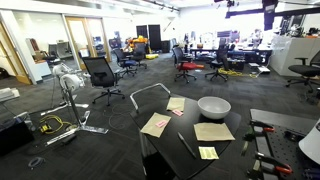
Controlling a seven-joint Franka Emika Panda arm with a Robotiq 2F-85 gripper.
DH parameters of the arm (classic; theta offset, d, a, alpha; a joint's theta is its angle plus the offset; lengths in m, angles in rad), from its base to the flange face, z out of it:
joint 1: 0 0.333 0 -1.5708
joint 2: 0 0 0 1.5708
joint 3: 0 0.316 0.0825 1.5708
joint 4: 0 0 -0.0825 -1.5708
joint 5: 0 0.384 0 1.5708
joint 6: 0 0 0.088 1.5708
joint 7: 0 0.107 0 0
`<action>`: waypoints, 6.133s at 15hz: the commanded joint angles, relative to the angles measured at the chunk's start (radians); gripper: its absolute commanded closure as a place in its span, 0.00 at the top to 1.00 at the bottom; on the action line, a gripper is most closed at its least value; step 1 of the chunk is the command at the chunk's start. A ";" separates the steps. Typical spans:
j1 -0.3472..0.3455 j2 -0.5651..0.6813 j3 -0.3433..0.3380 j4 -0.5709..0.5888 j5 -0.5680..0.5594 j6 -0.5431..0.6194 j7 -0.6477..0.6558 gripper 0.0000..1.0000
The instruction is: Move the grey bowl to the left
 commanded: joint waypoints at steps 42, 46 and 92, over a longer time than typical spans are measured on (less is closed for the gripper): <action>-0.145 0.699 0.056 -0.310 -0.512 1.088 0.412 1.00; -0.151 0.728 0.062 -0.284 -0.564 1.133 0.483 1.00; 0.086 0.986 -0.091 -0.094 -0.705 1.167 0.673 0.01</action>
